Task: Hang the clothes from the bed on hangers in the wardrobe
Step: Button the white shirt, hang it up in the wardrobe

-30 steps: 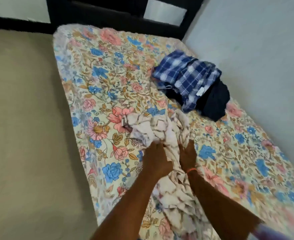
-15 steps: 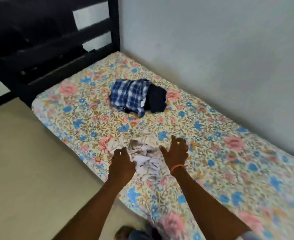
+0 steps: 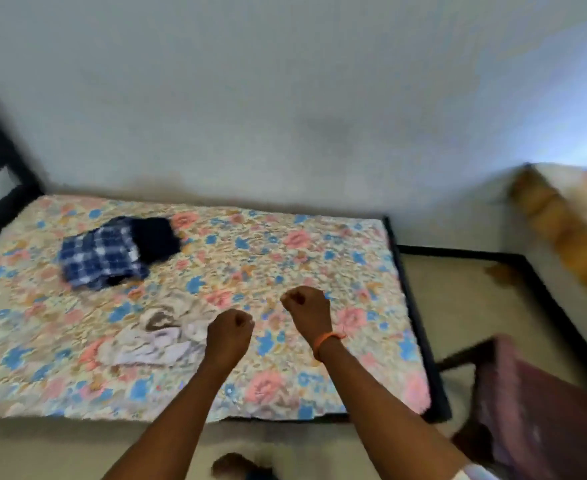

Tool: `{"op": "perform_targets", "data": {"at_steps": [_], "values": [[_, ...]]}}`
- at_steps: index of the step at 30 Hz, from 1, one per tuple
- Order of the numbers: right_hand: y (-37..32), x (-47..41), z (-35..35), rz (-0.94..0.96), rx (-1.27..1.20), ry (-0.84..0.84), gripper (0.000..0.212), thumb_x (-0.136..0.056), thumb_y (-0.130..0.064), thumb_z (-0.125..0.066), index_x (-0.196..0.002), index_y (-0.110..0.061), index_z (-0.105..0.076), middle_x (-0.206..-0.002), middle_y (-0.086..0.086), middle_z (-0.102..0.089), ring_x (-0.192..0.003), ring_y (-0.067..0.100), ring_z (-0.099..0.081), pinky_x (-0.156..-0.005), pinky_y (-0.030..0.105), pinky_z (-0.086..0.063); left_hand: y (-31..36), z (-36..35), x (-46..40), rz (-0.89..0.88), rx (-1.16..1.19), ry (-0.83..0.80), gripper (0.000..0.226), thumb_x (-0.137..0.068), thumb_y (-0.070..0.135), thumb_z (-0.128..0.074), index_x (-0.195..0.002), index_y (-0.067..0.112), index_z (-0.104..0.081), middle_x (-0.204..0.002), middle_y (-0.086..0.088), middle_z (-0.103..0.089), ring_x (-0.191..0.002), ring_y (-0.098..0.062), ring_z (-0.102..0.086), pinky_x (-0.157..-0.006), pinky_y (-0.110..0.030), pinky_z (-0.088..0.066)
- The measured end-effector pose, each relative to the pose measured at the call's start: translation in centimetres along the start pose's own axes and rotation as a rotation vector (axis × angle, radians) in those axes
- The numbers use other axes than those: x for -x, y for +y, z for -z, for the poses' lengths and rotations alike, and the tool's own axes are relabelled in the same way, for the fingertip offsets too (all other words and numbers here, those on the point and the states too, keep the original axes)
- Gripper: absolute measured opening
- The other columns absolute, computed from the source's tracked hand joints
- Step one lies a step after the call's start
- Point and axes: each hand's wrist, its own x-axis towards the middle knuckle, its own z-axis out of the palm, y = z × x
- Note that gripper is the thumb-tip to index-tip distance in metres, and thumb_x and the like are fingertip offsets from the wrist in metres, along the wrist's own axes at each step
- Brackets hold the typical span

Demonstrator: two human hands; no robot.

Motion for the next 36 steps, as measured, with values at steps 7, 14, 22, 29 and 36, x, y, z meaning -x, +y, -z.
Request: {"op": "perform_targets", "data": {"at_steps": [7, 14, 22, 29, 36], "values": [[8.4, 9.6, 22.0, -0.226, -0.172, 0.503, 0.017, -0.087, -0.019, -0.071, -0.082, -0.004, -0.073, -0.08, 0.009, -0.073, -0.074, 0.014, -0.063, -0.067, 0.017, -0.046, 15.2, -16.0, 8.2, -0.283, 0.056, -0.352, 0.017, -0.097, 0.019, -0.058, -0.086, 0.013, -0.069, -0.095, -0.004, -0.069, -0.088, -0.025, -0.066, -0.083, -0.044, -0.054], [16.4, 21.9, 41.3, -0.304, -0.216, 1.081, 0.008, -0.084, -0.017, -0.072, -0.077, -0.015, -0.076, -0.077, -0.001, -0.075, -0.075, 0.014, -0.068, -0.077, 0.031, -0.053, 29.5, -33.5, 21.5, -0.569, 0.093, -0.64, 0.017, -0.088, 0.014, -0.063, -0.075, 0.02, -0.071, -0.079, -0.002, -0.073, -0.077, -0.021, -0.069, -0.073, -0.033, -0.054], [23.0, 40.3, 59.4, -0.389, -0.074, 1.673, 0.011, -0.083, -0.021, -0.073, -0.073, -0.018, -0.072, -0.07, -0.002, -0.072, -0.068, 0.014, -0.067, -0.069, 0.032, -0.054, 40.5, -50.2, 42.7, -0.858, 0.18, -1.046, 0.012, -0.092, 0.019, -0.06, -0.086, 0.021, -0.071, -0.078, 0.004, -0.072, -0.072, -0.013, -0.068, -0.07, -0.031, -0.055], [23.9, 49.4, 61.8, -0.326, -0.078, 1.871, 0.013, -0.084, -0.009, -0.07, -0.075, -0.018, -0.072, -0.073, -0.003, -0.072, -0.07, 0.011, -0.068, -0.067, 0.022, -0.053, 41.8, -54.8, 55.7, -1.009, 0.216, -1.252, 0.015, -0.094, 0.014, -0.059, -0.085, 0.013, -0.07, -0.07, 0.0, -0.069, -0.062, -0.013, -0.065, -0.058, -0.029, -0.048], [25.5, 57.1, 59.1, -0.36, -0.161, 2.072, 0.009, -0.081, -0.009, -0.067, -0.075, -0.014, -0.073, -0.071, 0.0, -0.071, -0.071, 0.018, -0.068, -0.071, 0.04, -0.058, 35.3, -55.4, 61.9, -1.01, 0.125, -1.511, 0.023, -0.094, 0.007, -0.054, -0.082, 0.017, -0.071, -0.078, 0.003, -0.072, -0.066, -0.011, -0.068, -0.065, -0.034, -0.055]]}}
